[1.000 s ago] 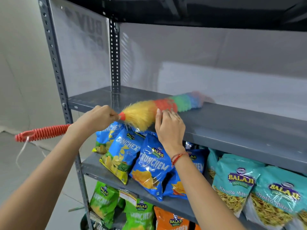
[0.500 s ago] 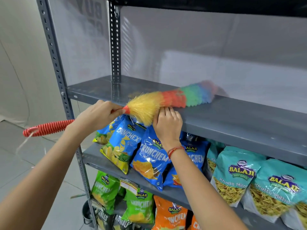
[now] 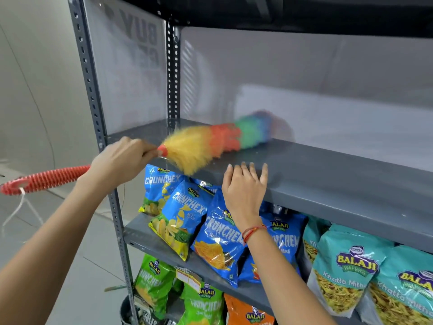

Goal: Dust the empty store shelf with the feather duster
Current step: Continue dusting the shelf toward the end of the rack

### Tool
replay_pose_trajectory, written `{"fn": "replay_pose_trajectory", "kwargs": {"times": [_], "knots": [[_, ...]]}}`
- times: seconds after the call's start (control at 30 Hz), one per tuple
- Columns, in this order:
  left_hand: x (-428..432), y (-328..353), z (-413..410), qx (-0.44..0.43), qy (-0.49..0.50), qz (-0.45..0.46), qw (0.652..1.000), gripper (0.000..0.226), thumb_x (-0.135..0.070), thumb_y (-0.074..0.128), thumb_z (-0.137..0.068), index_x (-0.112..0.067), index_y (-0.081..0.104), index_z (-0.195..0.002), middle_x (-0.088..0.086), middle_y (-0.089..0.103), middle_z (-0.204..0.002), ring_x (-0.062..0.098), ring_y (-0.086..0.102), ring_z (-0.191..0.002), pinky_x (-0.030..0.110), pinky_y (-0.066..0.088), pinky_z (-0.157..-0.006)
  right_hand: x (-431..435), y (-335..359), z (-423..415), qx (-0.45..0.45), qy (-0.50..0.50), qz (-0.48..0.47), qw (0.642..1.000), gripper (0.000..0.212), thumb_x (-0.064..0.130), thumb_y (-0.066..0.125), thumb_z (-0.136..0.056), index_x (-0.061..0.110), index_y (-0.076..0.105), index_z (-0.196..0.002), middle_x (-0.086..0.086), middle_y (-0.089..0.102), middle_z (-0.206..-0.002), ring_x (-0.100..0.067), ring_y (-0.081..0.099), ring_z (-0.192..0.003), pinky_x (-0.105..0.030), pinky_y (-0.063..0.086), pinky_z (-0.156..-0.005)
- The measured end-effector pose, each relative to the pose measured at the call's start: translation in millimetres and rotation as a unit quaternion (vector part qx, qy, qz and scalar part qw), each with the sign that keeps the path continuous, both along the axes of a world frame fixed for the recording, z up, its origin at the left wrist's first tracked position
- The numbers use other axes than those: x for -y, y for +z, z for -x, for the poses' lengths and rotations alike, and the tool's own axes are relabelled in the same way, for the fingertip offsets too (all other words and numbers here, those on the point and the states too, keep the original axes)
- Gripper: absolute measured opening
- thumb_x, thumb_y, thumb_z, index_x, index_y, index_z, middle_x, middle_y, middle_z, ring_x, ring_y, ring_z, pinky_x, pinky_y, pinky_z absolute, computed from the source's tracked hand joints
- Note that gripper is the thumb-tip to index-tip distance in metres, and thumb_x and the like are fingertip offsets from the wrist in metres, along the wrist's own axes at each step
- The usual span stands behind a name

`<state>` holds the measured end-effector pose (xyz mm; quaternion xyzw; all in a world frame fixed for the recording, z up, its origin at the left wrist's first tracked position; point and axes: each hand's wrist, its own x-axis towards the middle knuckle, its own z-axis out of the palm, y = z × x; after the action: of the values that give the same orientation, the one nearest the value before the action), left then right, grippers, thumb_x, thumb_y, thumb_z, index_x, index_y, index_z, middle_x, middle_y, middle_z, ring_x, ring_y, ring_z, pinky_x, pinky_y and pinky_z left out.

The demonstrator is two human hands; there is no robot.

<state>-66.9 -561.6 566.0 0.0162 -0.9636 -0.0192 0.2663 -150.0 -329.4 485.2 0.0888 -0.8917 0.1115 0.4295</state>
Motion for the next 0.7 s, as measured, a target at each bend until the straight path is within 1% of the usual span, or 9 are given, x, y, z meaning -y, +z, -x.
{"fn": "replay_pose_trajectory", "kwargs": {"times": [0.1,0.13,0.2,0.27,0.37,0.47,0.53,0.6,0.7], "knots": [[11.4,-2.3,-1.1,0.069,-0.085,-0.042,0.993,0.085,-0.090,0.015,-0.067,-0.039,0.069,-0.109,0.006,0.071,-0.079,0.025,0.063,-0.070,0.036,0.052,-0.063,9.1,8.5,-1.9,-0.016,0.015,0.035,0.999,0.043,0.029,0.033,-0.096,0.003,0.068,-0.101,-0.012,0.071,-0.107,-0.030,0.060,-0.111,-0.052,0.018,-0.110],[15.7,-2.2,-1.4,0.092,-0.094,-0.060,0.989,0.099,-0.097,0.009,-0.057,-0.036,0.070,-0.105,0.006,0.069,-0.074,0.022,0.059,-0.065,0.037,0.053,-0.064,13.1,11.4,-1.5,-0.022,0.027,0.047,0.998,0.041,0.028,0.035,-0.095,0.003,0.066,-0.103,-0.014,0.071,-0.108,-0.031,0.060,-0.112,-0.052,0.021,-0.110],[25.0,-1.0,-1.5,0.136,-0.094,-0.080,0.983,0.106,-0.102,0.007,-0.046,-0.026,0.069,-0.085,0.002,0.050,-0.056,0.016,0.040,-0.054,0.030,0.045,-0.058,23.0,17.5,-0.2,-0.029,0.063,0.065,0.995,0.040,0.029,0.037,-0.094,0.001,0.065,-0.105,-0.017,0.070,-0.109,-0.033,0.060,-0.111,-0.049,0.033,-0.107],[34.9,1.3,-2.9,0.158,-0.075,-0.102,0.979,0.100,-0.103,0.012,-0.042,-0.021,0.061,-0.071,-0.004,0.040,-0.048,0.012,0.034,-0.048,0.025,0.041,-0.055,35.5,22.4,1.2,-0.019,0.098,0.079,0.992,0.043,0.031,0.036,-0.094,0.001,0.065,-0.104,-0.019,0.069,-0.109,-0.035,0.061,-0.109,-0.046,0.045,-0.098],[55.0,4.4,-5.7,0.181,-0.020,-0.142,0.973,0.084,-0.093,0.026,-0.057,-0.018,0.064,-0.064,0.000,0.049,-0.051,0.018,0.045,-0.052,0.028,0.042,-0.055,56.0,24.5,5.5,0.013,0.144,0.072,0.987,0.048,0.035,0.032,-0.094,0.002,0.066,-0.099,-0.020,0.069,-0.109,-0.036,0.061,-0.108,-0.042,0.052,-0.088],[69.0,1.9,-8.9,0.098,0.151,-0.073,0.981,0.048,-0.054,0.041,-0.093,-0.017,0.072,-0.095,0.011,0.063,-0.073,0.027,0.058,-0.063,0.030,0.047,-0.057,77.0,23.6,11.8,0.018,0.169,0.054,0.984,0.049,0.037,0.032,-0.092,0.002,0.065,-0.092,-0.022,0.069,-0.106,-0.037,0.061,-0.108,-0.042,0.053,-0.085],[69.0,-4.7,-8.3,0.005,0.243,0.000,0.970,0.036,-0.032,0.044,-0.100,-0.006,0.068,-0.101,0.017,0.067,-0.082,0.034,0.067,-0.074,0.034,0.053,-0.063,90.8,24.0,13.9,0.024,0.180,0.050,0.982,0.051,0.038,0.031,-0.091,0.001,0.066,-0.092,-0.022,0.070,-0.106,-0.037,0.060,-0.110,-0.042,0.054,-0.085],[70.2,-13.2,-6.7,-0.029,0.235,0.011,0.971,0.038,-0.035,0.043,-0.099,-0.007,0.069,-0.103,0.017,0.069,-0.082,0.036,0.070,-0.074,0.036,0.055,-0.062,103.0,24.6,14.4,0.026,0.195,0.048,0.979,0.052,0.039,0.030,-0.091,0.001,0.066,-0.092,-0.022,0.070,-0.105,-0.037,0.060,-0.110,-0.043,0.053,-0.085],[77.6,-16.0,-11.5,-0.008,0.160,-0.008,0.987,0.040,-0.047,0.041,-0.096,-0.025,0.068,-0.116,0.014,0.073,-0.089,0.036,0.070,-0.080,0.037,0.054,-0.064,115.9,25.0,15.7,0.020,0.216,0.049,0.975,0.050,0.037,0.032,-0.090,0.001,0.066,-0.090,-0.022,0.070,-0.104,-0.037,0.061,-0.109,-0.043,0.053,-0.086]]}}
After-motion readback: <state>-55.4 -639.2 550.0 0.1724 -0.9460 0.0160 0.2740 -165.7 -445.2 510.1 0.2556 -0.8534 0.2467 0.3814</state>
